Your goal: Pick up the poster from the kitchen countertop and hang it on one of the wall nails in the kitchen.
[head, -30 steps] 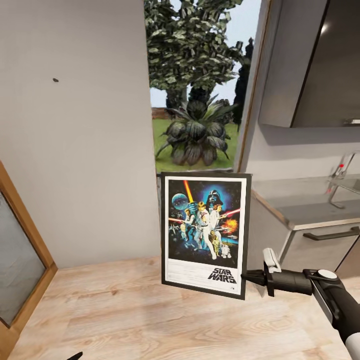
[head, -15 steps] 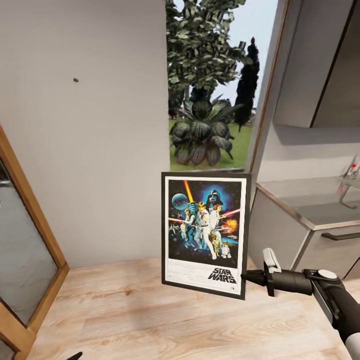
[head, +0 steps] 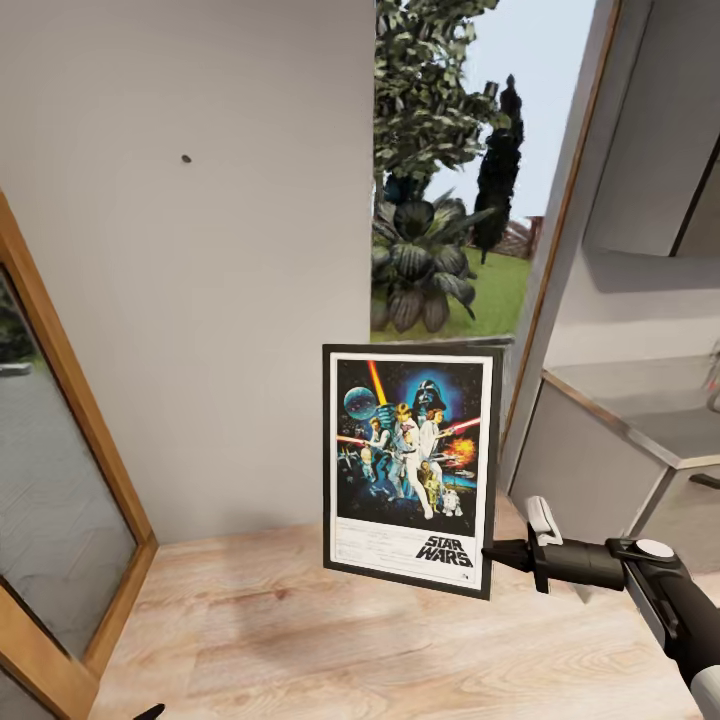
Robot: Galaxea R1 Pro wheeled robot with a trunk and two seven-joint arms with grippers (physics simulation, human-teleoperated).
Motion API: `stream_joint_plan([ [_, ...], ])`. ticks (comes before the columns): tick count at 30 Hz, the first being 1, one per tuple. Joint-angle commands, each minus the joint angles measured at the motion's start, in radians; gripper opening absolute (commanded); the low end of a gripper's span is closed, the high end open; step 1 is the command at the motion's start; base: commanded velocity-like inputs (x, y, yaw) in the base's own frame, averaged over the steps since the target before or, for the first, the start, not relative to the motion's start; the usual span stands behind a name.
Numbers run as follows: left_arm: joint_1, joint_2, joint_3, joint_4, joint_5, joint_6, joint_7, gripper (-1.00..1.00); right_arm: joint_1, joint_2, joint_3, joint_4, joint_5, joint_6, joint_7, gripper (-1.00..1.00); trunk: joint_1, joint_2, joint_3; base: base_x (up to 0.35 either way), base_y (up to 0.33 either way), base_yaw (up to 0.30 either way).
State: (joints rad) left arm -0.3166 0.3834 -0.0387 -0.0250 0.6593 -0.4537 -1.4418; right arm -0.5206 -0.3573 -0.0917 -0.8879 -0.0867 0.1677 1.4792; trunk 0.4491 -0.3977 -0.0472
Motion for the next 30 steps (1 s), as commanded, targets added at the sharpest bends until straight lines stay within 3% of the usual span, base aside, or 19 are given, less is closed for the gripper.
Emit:
stream_joint_plan([
  [1, -0.001, 0.000, -0.004, 0.000, 0.005, -0.007, -0.002, 1.00, -0.001, 0.000, 0.000, 0.000, -0.002, 0.013, 0.006, -1.00, 0.001, -0.002, -0.002, 0.157, 0.344, 0.000],
  [6, -0.001, 0.001, -0.004, 0.000, 0.005, -0.007, -0.002, 1.00, -0.001, 0.000, 0.000, -0.001, -0.002, 0.013, 0.006, -1.00, 0.001, -0.002, -0.002, 0.151, 0.344, 0.037],
  [16, -0.001, 0.002, -0.004, 0.000, 0.005, -0.007, -0.002, 1.00, -0.001, 0.000, 0.000, -0.002, -0.002, 0.013, 0.006, -1.00, 0.001, -0.002, -0.002, 0.146, 0.345, 0.225],
  [23, -0.001, 0.000, -0.006, 0.000, 0.005, -0.007, -0.002, 1.00, -0.001, 0.000, 0.000, -0.002, -0.002, 0.013, 0.006, -1.00, 0.001, -0.002, -0.002, 0.163, 0.331, 0.046],
  [30, -0.001, 0.000, -0.006, 0.000, 0.005, -0.008, -0.002, 1.00, -0.001, 0.000, 0.000, -0.002, -0.002, 0.014, 0.006, -1.00, 0.001, -0.002, -0.002, 0.090, 0.101, 0.004],
])
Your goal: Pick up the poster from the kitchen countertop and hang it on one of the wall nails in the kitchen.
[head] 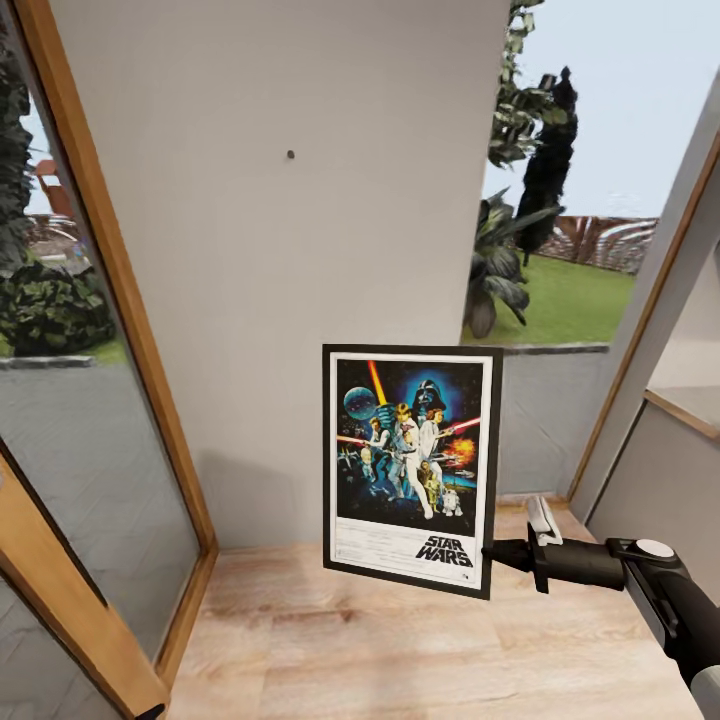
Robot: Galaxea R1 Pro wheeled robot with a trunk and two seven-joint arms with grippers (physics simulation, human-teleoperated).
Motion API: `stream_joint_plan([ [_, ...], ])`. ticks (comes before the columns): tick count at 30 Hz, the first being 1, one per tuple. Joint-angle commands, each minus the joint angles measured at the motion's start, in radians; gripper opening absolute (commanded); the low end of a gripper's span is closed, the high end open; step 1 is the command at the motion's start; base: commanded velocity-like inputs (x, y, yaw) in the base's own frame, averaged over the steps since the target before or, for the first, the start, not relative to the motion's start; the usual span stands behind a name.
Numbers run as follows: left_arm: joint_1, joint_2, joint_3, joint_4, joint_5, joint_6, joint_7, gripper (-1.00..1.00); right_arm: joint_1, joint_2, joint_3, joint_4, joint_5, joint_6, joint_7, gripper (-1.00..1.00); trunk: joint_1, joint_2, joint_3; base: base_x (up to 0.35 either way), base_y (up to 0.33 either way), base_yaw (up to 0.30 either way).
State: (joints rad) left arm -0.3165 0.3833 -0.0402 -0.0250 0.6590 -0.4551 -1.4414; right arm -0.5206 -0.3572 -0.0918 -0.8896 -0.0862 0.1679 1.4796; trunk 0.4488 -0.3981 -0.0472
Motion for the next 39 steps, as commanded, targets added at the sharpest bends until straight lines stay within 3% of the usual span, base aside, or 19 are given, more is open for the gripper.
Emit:
stream_joint_plan([
  [1, -0.001, 0.000, -0.004, 0.000, 0.005, -0.007, -0.002, 1.00, -0.001, 0.000, 0.000, 0.000, -0.003, 0.013, 0.005, -1.00, 0.001, -0.002, -0.002, 0.232, 0.064, 0.000],
  [7, -0.001, -0.001, -0.005, 0.000, 0.005, -0.007, -0.001, 1.00, -0.001, 0.000, 0.000, 0.000, -0.003, 0.013, 0.005, -1.00, 0.001, -0.002, -0.002, 0.062, 0.017, 0.000],
  [8, -0.001, -0.031, -0.007, -0.002, 0.005, -0.008, 0.083, 1.00, -0.001, 0.000, 0.000, 0.001, -0.003, 0.014, 0.005, -1.00, 0.001, -0.002, -0.002, 0.003, 0.001, 0.000],
  [9, -0.001, -0.040, -0.009, -0.004, 0.005, -0.008, 0.126, 1.00, -0.001, 0.000, 0.000, 0.001, -0.003, 0.014, 0.005, -1.00, 0.001, -0.002, -0.002, 0.002, 0.000, 0.000],
  [15, -0.001, -0.061, -0.006, -0.003, 0.011, -0.008, 0.170, 1.00, -0.001, 0.000, 0.000, -0.002, -0.014, 0.015, 0.006, -1.00, 0.001, -0.002, -0.002, 0.000, 0.000, 0.000],
  [17, -0.001, -0.072, -0.003, -0.001, 0.024, -0.008, 0.176, 1.00, -0.001, 0.000, -0.004, -0.009, -0.021, 0.017, 0.009, -1.00, 0.001, -0.002, -0.002, 0.000, 0.000, 0.000],
  [18, -0.001, -0.074, -0.003, -0.002, 0.061, -0.008, 0.176, 1.00, -0.001, 0.000, -0.005, -0.030, -0.023, 0.022, 0.007, -1.00, 0.001, -0.002, -0.002, 0.000, 0.000, 0.000],
  [20, -0.001, -0.075, -0.003, -0.001, 0.094, -0.008, 0.176, 1.00, -0.003, 0.000, -0.004, -0.086, -0.025, 0.027, 0.006, -1.00, 0.001, -0.002, -0.002, 0.000, 0.000, 0.000],
  [21, -0.001, -0.075, -0.003, -0.001, 0.108, -0.009, 0.173, 1.00, -0.015, 0.001, -0.001, -0.216, -0.029, 0.103, 0.004, -1.00, 0.001, -0.002, -0.002, 0.000, 0.000, 0.000],
  [23, -0.001, -0.075, -0.002, -0.001, 0.110, -0.009, 0.172, 1.00, -0.035, 0.005, 0.000, -0.287, -0.030, 0.189, 0.004, -1.00, 0.001, -0.002, -0.002, 0.000, 0.000, 0.000],
  [25, -0.001, -0.075, -0.003, -0.001, 0.110, -0.010, 0.172, 1.00, -0.054, 0.010, 0.001, -0.316, -0.030, 0.224, 0.004, -1.00, 0.001, -0.002, -0.002, 0.000, 0.000, 0.000],
  [31, -0.001, -0.075, -0.002, 0.000, 0.112, -0.009, 0.172, 1.00, -0.130, 0.016, 0.004, -0.341, -0.030, 0.311, 0.004, -1.00, 0.001, -0.002, -0.002, 0.000, 0.000, 0.000],
  [34, -0.001, -0.075, -0.002, 0.000, 0.111, -0.008, 0.173, 1.00, -0.187, 0.033, 0.006, -0.342, -0.028, 0.368, 0.004, -1.00, 0.001, -0.002, -0.002, 0.000, 0.000, 0.000],
  [35, -0.001, -0.075, -0.002, 0.000, 0.111, -0.008, 0.173, 1.00, -0.202, 0.040, 0.006, -0.342, -0.026, 0.378, 0.004, -1.00, 0.001, -0.002, -0.002, 0.000, 0.000, 0.000],
  [37, -0.001, -0.075, -0.002, 0.000, 0.111, -0.008, 0.173, 1.00, -0.277, 0.079, 0.009, -0.341, -0.020, 0.442, 0.003, -1.00, 0.001, -0.002, -0.002, 0.000, 0.000, 0.000],
  [39, -0.001, -0.075, -0.002, 0.000, 0.111, -0.008, 0.173, 1.00, -0.307, 0.096, 0.010, -0.341, -0.018, 0.476, 0.002, -1.00, 0.001, -0.002, -0.002, 0.000, 0.000, 0.000],
])
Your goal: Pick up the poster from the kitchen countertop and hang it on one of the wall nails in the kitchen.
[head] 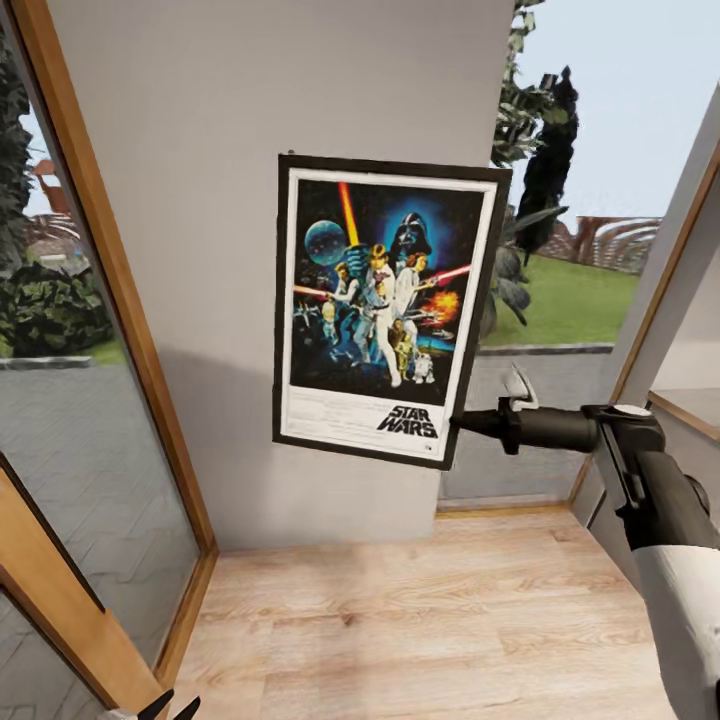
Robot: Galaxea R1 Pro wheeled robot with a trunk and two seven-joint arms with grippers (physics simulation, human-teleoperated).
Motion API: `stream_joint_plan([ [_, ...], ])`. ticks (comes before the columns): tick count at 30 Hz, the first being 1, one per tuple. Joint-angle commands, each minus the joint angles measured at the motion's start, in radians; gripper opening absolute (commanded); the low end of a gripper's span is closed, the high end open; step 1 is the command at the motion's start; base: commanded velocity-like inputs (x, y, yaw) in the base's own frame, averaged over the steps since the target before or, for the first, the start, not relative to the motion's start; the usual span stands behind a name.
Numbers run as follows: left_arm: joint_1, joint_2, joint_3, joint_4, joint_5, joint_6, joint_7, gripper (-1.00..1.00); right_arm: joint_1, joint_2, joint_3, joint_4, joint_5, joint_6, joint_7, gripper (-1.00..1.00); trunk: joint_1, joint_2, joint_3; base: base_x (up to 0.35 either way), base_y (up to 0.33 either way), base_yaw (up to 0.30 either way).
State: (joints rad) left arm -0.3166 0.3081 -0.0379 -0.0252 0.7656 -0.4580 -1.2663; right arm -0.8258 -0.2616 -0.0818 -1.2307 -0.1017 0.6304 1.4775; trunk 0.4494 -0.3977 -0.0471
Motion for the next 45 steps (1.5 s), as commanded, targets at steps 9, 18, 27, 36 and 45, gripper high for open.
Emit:
stream_joint_plan([
  [9, 0.026, 0.001, -0.004, 0.001, 0.004, -0.006, -0.003, 1.00, -0.276, 0.146, 0.142, 0.104, 0.001, 0.221, -0.131, -1.00, 0.001, -0.002, -0.002, 0.000, 0.000, 0.000],
  [18, 0.028, 0.003, -0.004, 0.001, 0.004, -0.008, -0.005, 1.00, -0.409, 0.171, 0.170, 0.229, 0.076, 0.243, -0.138, -1.00, 0.001, -0.002, -0.002, 0.000, 0.000, 0.000],
  [27, 0.036, 0.004, -0.004, 0.001, 0.004, -0.008, -0.005, 1.00, -0.424, 0.159, 0.167, 0.232, 0.069, 0.235, -0.127, -1.00, 0.001, -0.002, -0.002, 0.000, 0.000, 0.000],
  [36, 0.037, 0.004, -0.004, 0.001, 0.004, -0.008, -0.005, 1.00, -0.424, 0.159, 0.169, 0.232, 0.067, 0.233, -0.126, -1.00, 0.001, -0.002, -0.002, 0.000, 0.000, 0.000],
  [45, 0.037, 0.004, -0.004, 0.001, 0.004, -0.008, -0.005, 1.00, -0.424, 0.159, 0.172, 0.228, 0.066, 0.232, -0.124, -1.00, 0.001, -0.002, -0.002, 0.000, 0.000, 0.000],
])
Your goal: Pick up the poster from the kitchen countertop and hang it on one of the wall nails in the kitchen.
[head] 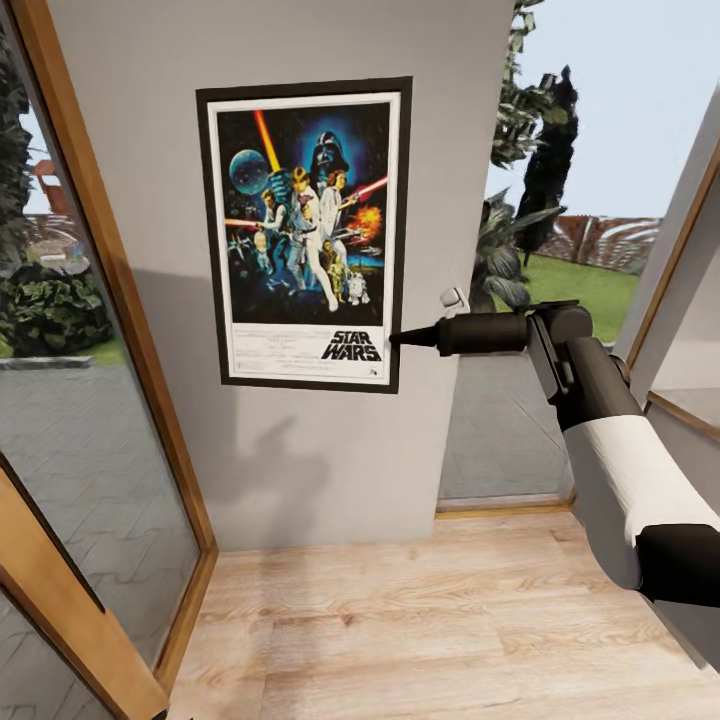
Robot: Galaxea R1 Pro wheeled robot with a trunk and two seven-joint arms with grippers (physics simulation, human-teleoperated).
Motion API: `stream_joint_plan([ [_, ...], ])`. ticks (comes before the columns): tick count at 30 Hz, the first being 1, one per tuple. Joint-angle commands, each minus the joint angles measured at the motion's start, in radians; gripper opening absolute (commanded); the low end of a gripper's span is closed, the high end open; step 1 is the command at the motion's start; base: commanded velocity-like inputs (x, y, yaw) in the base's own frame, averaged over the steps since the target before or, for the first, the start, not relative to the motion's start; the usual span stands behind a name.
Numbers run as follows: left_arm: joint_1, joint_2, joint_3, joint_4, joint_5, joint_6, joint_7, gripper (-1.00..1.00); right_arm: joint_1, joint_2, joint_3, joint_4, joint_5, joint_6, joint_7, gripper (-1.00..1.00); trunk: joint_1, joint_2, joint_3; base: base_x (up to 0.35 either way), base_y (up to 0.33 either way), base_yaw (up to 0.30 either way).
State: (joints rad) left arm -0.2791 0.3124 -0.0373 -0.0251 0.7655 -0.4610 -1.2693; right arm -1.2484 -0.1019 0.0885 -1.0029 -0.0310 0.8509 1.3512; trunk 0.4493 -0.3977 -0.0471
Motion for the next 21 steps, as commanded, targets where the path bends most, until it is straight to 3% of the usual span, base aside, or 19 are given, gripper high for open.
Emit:
stream_joint_plan([
  [1, -0.001, 0.000, -0.004, 0.001, 0.005, -0.005, -0.003, 1.00, -0.001, -0.001, 0.002, -0.002, -0.004, 0.011, 0.003, -1.00, 0.001, -0.002, -0.002, 0.000, 0.000, 0.000],
  [21, -0.001, 0.001, -0.004, 0.001, 0.005, -0.005, -0.004, 1.00, 0.000, -0.002, 0.004, 0.003, 0.002, -0.051, 0.005, -1.00, 0.001, -0.002, -0.002, 0.000, 0.000, 0.000],
])
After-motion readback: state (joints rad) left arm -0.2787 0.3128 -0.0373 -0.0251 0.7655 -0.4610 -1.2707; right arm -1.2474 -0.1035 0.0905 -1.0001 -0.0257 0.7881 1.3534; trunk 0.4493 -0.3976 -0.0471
